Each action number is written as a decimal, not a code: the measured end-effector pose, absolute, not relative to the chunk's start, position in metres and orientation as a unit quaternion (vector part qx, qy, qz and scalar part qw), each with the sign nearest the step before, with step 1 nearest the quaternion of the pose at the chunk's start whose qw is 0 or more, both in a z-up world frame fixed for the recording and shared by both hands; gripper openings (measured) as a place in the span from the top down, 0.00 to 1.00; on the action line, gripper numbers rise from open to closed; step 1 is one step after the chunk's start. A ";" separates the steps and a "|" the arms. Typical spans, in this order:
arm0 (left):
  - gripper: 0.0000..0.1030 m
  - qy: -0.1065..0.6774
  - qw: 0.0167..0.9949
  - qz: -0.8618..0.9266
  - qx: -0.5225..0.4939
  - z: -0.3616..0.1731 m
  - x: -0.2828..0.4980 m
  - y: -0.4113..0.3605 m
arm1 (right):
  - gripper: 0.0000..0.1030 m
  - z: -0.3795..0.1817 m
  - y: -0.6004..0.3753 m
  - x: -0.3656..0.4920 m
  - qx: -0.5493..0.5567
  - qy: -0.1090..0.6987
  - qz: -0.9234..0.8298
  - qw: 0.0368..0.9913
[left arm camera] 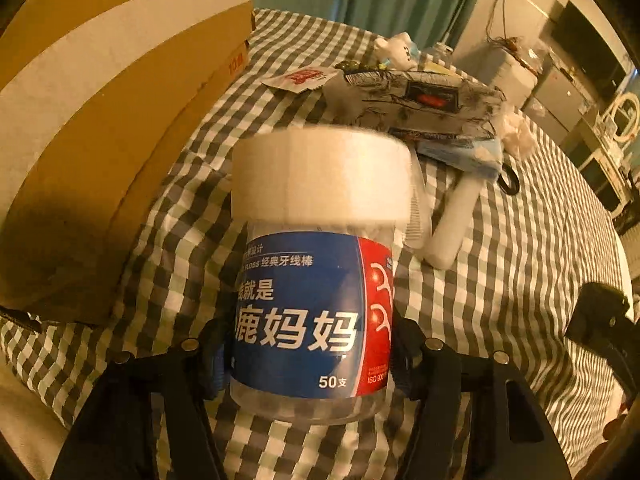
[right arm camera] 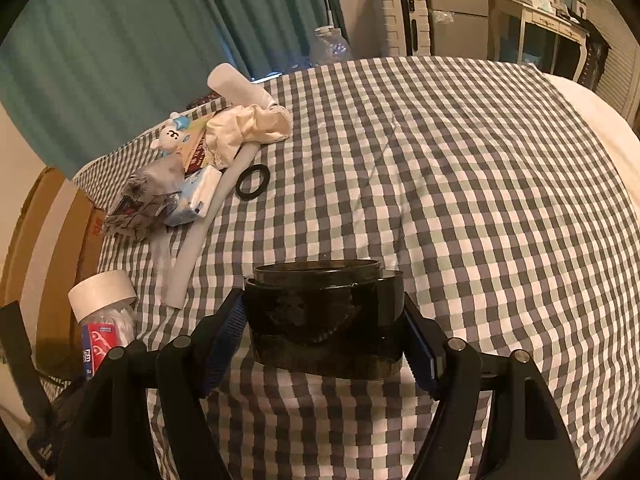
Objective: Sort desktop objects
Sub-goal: 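Lift the swab jar and black cup and drop both into the cardboard box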
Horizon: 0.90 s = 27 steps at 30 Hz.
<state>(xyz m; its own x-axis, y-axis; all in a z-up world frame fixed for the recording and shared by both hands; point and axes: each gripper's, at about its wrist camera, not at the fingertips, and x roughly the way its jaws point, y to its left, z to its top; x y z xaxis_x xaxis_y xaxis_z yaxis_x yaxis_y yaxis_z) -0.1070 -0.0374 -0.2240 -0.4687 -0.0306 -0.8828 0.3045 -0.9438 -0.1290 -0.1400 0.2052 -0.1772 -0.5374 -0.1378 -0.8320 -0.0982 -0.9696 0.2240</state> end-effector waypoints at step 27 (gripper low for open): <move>0.40 0.149 0.007 -0.888 0.436 -0.079 -0.048 -0.023 | 0.29 -0.055 0.175 -0.055 0.397 -0.087 -0.913 0.033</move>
<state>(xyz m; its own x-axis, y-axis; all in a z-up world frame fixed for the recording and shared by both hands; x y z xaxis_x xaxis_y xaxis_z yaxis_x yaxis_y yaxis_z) -0.0483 -0.0233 -0.0787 -0.6203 0.1179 -0.7755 0.1412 -0.9557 -0.2583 -0.0549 0.1747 -0.0547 -0.6828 -0.1285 -0.7192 -0.0097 -0.9827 0.1848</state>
